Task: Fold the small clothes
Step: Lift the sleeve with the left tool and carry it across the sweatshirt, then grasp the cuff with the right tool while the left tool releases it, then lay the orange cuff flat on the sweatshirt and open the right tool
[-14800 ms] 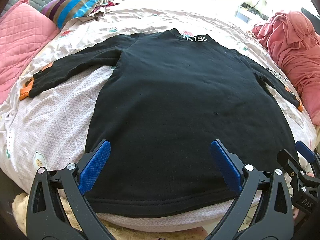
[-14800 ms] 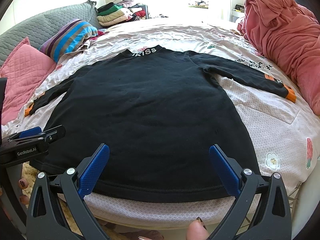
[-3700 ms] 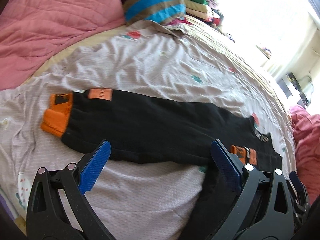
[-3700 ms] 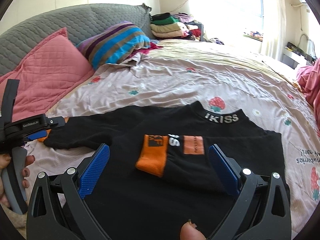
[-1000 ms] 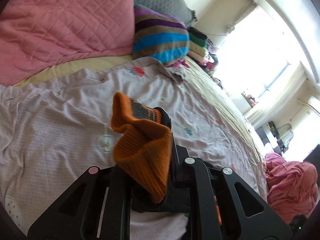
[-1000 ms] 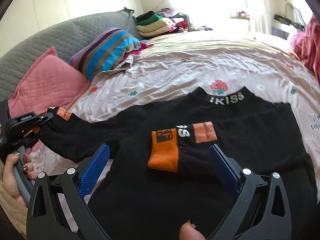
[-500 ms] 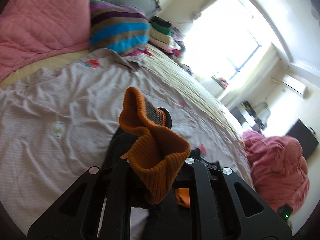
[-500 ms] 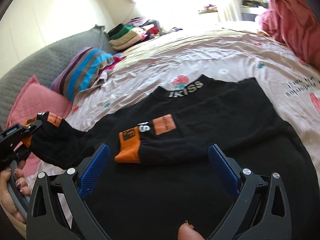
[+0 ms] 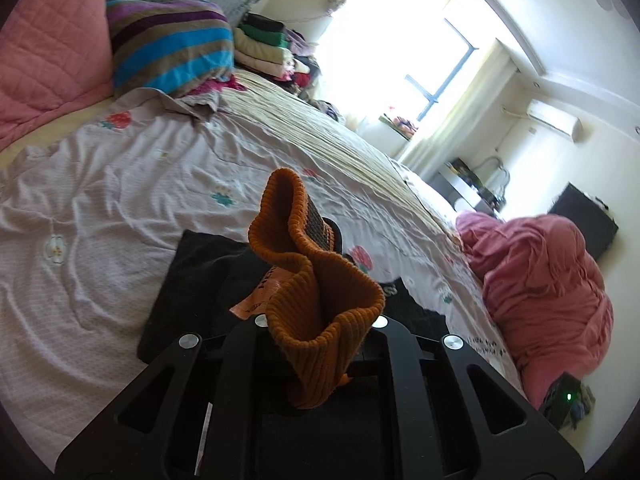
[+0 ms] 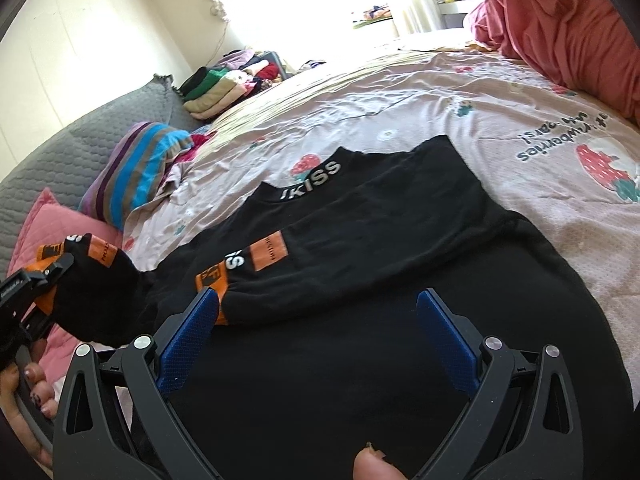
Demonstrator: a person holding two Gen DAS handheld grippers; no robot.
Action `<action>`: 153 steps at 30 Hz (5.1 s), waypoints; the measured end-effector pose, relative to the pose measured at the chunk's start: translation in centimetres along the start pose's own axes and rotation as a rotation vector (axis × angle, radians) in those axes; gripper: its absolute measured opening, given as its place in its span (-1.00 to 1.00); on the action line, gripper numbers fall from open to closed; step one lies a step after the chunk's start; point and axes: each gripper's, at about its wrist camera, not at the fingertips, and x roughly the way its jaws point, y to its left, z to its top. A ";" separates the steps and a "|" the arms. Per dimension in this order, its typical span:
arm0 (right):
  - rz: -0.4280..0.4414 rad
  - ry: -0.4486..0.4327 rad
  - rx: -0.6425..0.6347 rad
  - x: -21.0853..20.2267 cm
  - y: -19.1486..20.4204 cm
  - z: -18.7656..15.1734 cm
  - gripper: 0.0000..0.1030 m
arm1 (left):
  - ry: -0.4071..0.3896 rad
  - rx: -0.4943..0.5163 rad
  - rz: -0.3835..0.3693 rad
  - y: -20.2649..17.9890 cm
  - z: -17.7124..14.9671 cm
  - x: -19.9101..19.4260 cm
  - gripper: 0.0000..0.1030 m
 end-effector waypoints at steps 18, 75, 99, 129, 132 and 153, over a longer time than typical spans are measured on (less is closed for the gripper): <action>-0.068 -0.045 0.045 -1.1 -2.5 1.0 0.91 | 0.183 0.194 -0.019 -4.8 -4.8 4.9 -0.87; 0.141 0.030 -0.603 1.3 14.9 2.5 -0.76 | 0.076 0.065 0.389 5.0 1.4 2.0 0.82; -0.082 -0.048 -0.536 2.1 6.5 8.0 -0.76 | 0.060 0.055 0.353 4.9 2.0 1.7 0.82; -0.185 0.003 -0.503 3.6 2.4 7.2 -0.76 | 0.225 0.133 0.134 -2.3 -0.5 11.2 0.59; -0.193 0.005 -0.498 3.8 2.1 7.0 -0.75 | 0.238 0.128 0.137 -1.8 -0.5 11.4 0.59; -0.240 0.034 -0.449 4.8 -0.2 6.7 -0.52 | 0.306 0.224 0.118 -3.4 -1.9 13.1 0.16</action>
